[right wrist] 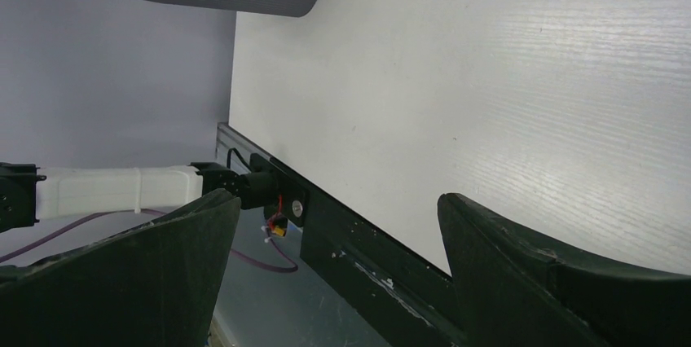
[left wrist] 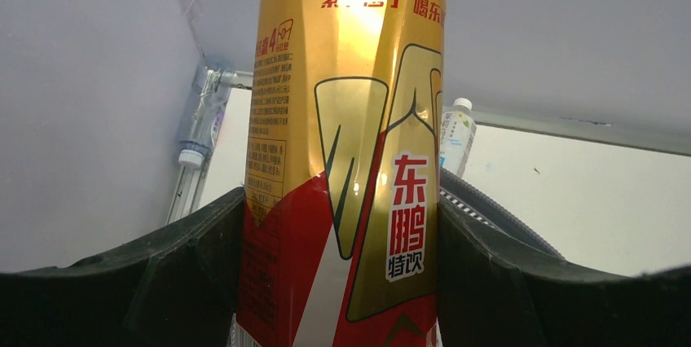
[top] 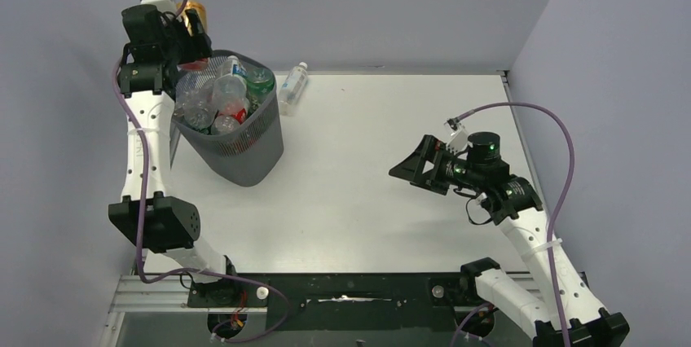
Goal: Put the plastic bottles in the bin
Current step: Place the plastic bottle in the trash bin, then move the trash bin to the center of the board.
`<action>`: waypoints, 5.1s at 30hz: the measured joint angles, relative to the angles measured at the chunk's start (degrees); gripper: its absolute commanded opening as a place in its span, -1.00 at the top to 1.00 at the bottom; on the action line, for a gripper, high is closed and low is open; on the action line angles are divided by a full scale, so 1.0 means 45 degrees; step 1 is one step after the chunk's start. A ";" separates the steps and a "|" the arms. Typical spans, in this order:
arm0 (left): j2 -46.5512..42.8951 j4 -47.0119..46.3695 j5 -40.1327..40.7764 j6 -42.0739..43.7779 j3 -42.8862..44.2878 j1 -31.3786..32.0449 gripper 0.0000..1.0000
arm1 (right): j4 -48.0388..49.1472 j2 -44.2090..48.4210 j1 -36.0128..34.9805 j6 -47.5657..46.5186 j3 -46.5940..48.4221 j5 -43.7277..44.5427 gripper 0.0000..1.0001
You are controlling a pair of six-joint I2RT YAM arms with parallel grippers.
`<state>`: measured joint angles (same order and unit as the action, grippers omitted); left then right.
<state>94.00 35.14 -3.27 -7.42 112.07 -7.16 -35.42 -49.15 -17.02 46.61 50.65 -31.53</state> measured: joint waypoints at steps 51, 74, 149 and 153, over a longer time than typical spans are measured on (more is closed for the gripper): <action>-0.1695 -0.5547 0.0282 0.1185 -0.6139 -0.0092 -0.07 | 0.2050 -0.1855 -0.1423 0.0413 -0.0481 0.0228 -0.96; -0.2798 -0.4794 -0.0641 0.2356 -0.6460 -0.0112 -0.29 | 0.1880 -0.1622 -0.2671 0.0748 -0.0549 0.0976 -0.96; -0.4274 -0.0986 0.1807 -0.1486 -0.5479 -0.4022 -0.94 | 0.2885 -1.0200 -0.2511 -0.0510 0.6703 0.0962 -0.96; -0.4410 -0.1001 0.1112 -0.1894 -0.5955 -0.3900 -0.94 | 0.3313 -1.3420 -0.2011 -0.0520 0.9933 0.0738 -0.96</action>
<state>74.15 30.63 1.74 -15.94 85.27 -24.71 -20.51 -109.54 -26.06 44.27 95.35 -28.21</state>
